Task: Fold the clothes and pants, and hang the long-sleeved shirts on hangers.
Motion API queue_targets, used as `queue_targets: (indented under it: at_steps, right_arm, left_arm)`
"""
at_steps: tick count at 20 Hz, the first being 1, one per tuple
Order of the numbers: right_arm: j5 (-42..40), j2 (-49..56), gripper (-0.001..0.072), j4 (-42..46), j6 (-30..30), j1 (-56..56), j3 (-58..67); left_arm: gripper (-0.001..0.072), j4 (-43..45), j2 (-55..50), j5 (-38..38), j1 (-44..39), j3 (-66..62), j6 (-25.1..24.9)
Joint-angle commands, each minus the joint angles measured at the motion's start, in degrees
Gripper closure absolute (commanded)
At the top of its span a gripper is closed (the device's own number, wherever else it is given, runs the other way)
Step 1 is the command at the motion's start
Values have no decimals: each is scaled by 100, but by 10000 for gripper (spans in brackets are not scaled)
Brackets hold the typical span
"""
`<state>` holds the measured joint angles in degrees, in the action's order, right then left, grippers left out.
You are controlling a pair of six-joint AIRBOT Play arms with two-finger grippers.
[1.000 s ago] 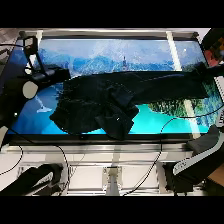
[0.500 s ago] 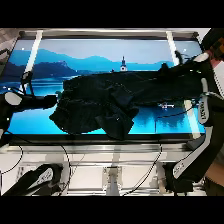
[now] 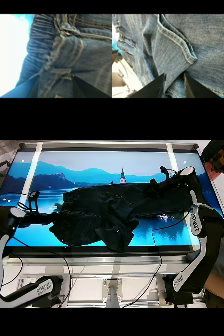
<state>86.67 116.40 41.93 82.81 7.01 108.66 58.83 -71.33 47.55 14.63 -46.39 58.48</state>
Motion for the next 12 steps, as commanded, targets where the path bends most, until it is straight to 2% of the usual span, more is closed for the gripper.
queue_targets:
  at_steps: [1,4,5,6,7,9,12]
  right_arm:
    - [85,7,442,-11,0,-26,-2]
    - [83,4,442,-13,0,-26,-2]
    - [85,7,442,-13,2,-26,-2]
    - [94,7,442,-13,2,-26,-2]
    - [107,7,442,-13,2,-26,-2]
    - [116,7,442,-13,2,-26,-2]
    - [114,7,443,-11,2,-26,-4]
  left_arm:
    - [242,-411,-385,-367,13,-20,-610]
    - [247,-520,-494,-485,11,-26,-629]
    - [310,-568,-505,-466,11,-26,-627]
    - [432,-658,-505,-448,11,-26,-629]
    - [498,-710,-505,-450,11,-26,-629]
    - [680,-706,-503,-448,11,-28,-671]
    - [684,-704,-385,-448,11,-31,-890]
